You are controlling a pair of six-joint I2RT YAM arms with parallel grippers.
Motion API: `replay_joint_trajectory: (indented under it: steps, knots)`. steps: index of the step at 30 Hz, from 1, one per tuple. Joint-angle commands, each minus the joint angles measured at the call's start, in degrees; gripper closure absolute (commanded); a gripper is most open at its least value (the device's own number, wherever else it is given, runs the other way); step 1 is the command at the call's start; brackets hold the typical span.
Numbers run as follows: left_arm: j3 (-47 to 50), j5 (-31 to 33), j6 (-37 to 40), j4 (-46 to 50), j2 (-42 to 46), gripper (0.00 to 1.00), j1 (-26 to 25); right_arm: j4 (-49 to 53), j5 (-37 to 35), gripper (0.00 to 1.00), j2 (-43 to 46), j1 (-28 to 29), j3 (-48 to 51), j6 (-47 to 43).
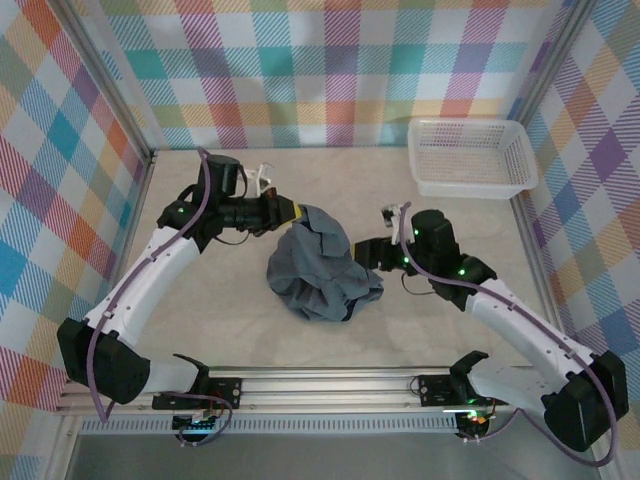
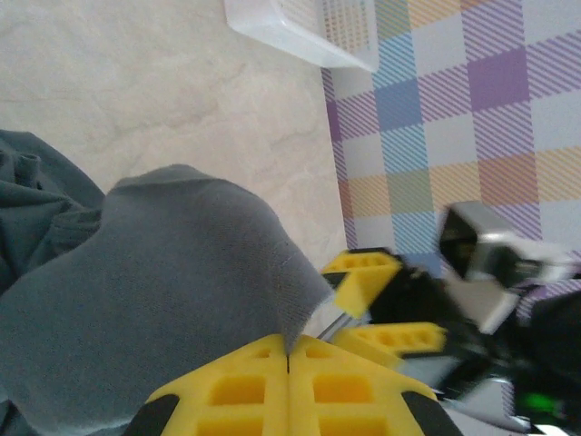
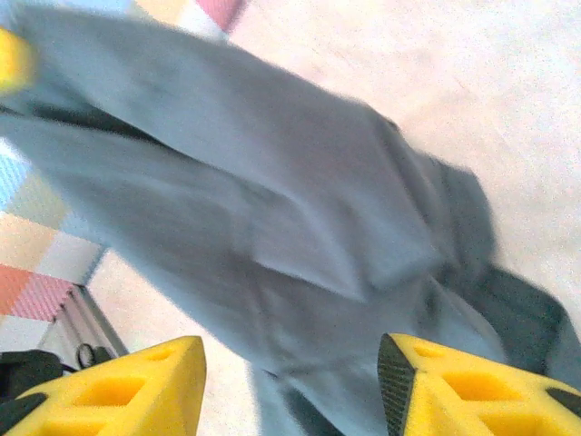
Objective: Fold the inside-out t-shirt
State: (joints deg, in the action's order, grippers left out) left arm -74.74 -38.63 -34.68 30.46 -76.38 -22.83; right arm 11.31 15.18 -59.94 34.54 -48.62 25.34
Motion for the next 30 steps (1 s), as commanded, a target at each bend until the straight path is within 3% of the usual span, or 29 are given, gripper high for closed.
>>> replay_joint_trajectory:
  steps: [1,5,7,8,9,11,13,15,16,17,18,19,22,26,28,30]
  knots:
    - [-0.4,-1.6,1.9,-0.6,-0.2,1.0,-1.7,2.7,-4.9,0.43,-4.7,4.1,-6.9,-7.4]
    - [-1.8,-1.3,0.9,-2.5,-0.1,1.0,-2.9,1.0,-14.3,0.34,-13.2,6.4,-11.1,-9.1]
    - [-2.6,-1.8,0.8,-3.7,-0.3,1.0,-3.6,1.2,-19.2,0.35,-17.0,6.5,-13.4,-8.1]
    - [-3.2,-2.3,1.2,-4.0,-0.7,1.0,-4.0,3.1,-22.5,0.4,-18.5,6.5,-15.2,-7.1]
    - [-4.1,-2.7,1.8,-4.1,-1.1,1.0,-4.3,5.5,-25.4,0.55,-19.5,6.5,-17.0,-6.6]
    - [-5.4,-2.7,3.1,-3.5,-1.9,1.0,-5.2,10.4,-32.5,0.96,-18.8,6.3,-19.0,-5.3]
    - [-6.2,-1.6,4.8,-2.9,-2.6,1.0,-6.3,15.2,-40.5,1.0,-15.1,5.3,-18.3,-1.8]
    - [-7.1,-0.2,6.9,-2.5,-3.6,1.0,-8.0,19.8,-43.7,1.0,-8.6,2.3,-16.4,2.5]
    - [-7.3,0.2,7.4,-2.8,-4.3,1.0,-8.8,20.6,-42.8,0.82,-5.6,1.1,-15.8,3.1]
    - [-7.3,0.6,7.8,-3.6,-5.3,1.0,-10.0,20.6,-40.0,0.56,-2.1,-0.1,-15.3,1.9]
    - [-7.2,1.6,7.9,-4.7,-6.6,1.0,-11.6,20.2,-36.9,0.38,1.2,-0.7,-15.2,-0.1]
    - [-7.2,2.4,7.9,-5.8,-8.2,1.0,-13.1,20.1,-35.4,0.29,3.3,-1.0,-15.6,-1.5]
    - [-10.3,5.3,9.0,-7.6,-16.0,1.0,-21.7,23.5,-40.4,0.22,7.2,-2.5,-20.5,1.7]
    - [-18.5,9.6,14.0,-8.3,-24.9,0.98,-34.9,31.8,-44.0,0.21,3.5,-8.0,-31.3,6.6]
    - [-17.7,13.7,18.6,-9.8,-23.0,0.62,-38.1,33.8,-43.0,0.2,0.4,-10.3,-34.5,6.2]
    - [-13.3,21.4,22.0,-11.4,-16.4,0.28,-38.0,35.0,-36.9,0.19,-3.4,-12.3,-37.3,4.1]
